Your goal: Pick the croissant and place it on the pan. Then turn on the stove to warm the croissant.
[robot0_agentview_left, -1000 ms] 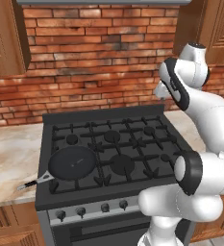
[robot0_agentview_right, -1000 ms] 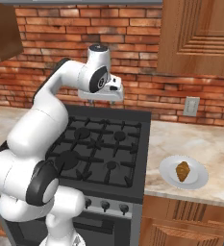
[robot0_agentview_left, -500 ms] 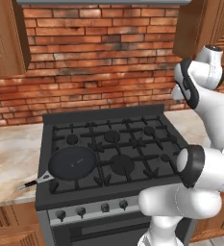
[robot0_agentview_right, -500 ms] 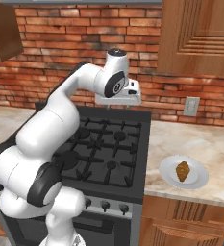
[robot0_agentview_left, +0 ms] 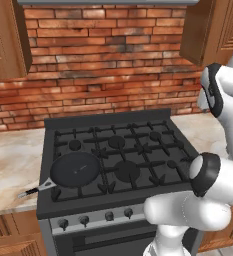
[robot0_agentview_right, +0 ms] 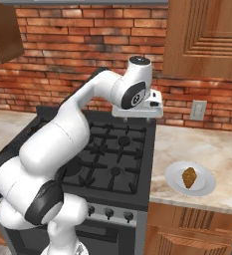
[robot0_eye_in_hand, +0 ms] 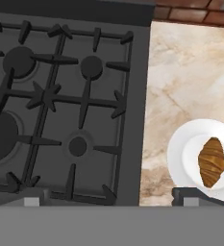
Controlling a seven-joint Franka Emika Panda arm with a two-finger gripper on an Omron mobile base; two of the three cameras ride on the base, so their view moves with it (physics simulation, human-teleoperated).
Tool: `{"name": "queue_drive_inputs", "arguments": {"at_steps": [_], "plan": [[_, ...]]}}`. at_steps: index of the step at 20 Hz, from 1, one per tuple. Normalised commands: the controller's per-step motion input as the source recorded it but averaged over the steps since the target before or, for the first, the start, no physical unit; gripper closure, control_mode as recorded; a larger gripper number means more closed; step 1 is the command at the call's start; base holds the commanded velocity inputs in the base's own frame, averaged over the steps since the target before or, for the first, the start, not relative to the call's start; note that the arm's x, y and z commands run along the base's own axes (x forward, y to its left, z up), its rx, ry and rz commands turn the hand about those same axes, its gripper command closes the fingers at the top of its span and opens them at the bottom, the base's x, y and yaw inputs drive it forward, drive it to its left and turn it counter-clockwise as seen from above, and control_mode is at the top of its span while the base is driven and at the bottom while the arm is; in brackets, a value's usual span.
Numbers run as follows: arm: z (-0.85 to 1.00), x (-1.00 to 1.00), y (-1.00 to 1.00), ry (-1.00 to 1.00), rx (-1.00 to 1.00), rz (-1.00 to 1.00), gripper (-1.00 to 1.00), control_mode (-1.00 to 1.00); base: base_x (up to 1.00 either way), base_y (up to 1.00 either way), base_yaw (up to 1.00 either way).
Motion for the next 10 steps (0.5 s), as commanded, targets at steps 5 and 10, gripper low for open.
{"name": "queue_drive_inputs", "arguments": {"at_steps": [5, 10], "plan": [[-0.13, -0.4, -0.55, 0.0, 0.0, 0.0, -1.0, -1.0, 0.0, 0.0, 0.0], [-0.23, 0.0, -0.66, 0.04, -0.01, 0.0, -1.0, -1.0, 0.0, 0.0, 0.0]]}}
